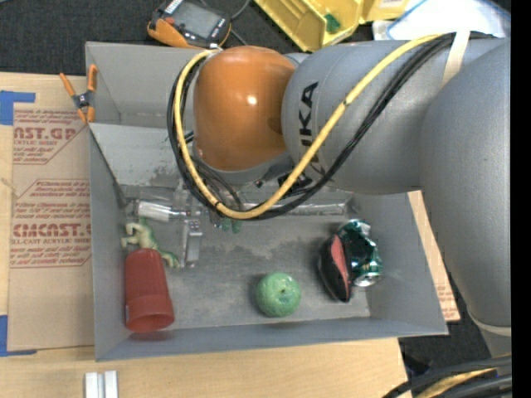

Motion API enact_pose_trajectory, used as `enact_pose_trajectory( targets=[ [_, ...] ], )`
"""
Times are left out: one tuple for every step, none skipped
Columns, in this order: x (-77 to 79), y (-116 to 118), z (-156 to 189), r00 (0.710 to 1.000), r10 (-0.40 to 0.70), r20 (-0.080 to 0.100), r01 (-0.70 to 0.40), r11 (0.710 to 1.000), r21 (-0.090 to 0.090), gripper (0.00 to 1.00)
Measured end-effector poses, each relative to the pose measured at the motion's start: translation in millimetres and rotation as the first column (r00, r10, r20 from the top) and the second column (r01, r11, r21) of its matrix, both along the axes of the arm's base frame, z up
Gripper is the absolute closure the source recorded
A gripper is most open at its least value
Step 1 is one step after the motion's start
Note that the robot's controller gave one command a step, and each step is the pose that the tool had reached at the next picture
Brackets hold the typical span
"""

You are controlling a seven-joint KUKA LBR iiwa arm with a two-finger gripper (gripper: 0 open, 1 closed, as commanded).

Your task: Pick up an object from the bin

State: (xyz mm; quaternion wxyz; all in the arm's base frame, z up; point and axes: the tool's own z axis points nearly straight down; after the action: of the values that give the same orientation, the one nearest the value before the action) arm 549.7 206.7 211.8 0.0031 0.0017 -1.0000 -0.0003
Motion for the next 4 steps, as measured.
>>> enact_pose_trajectory(
  targets=[
    [2.0, -1, 4, 1.0, -0.002, 0.007, 0.002, 1.0, 0.002, 0.0],
    [-30.6, 28, -120, 0.792, 0.61, 0.025, -0.61, 0.792, -0.002, 0.0],
    [-28.1, 26, -108, 0.754, 0.656, 0.02, -0.657, 0.754, 0.0, 0.0],
    [-68.6, 36, -112, 0.366, 0.93, 0.04, -0.93, 0.367, -0.018, 0.0]
  ],
)
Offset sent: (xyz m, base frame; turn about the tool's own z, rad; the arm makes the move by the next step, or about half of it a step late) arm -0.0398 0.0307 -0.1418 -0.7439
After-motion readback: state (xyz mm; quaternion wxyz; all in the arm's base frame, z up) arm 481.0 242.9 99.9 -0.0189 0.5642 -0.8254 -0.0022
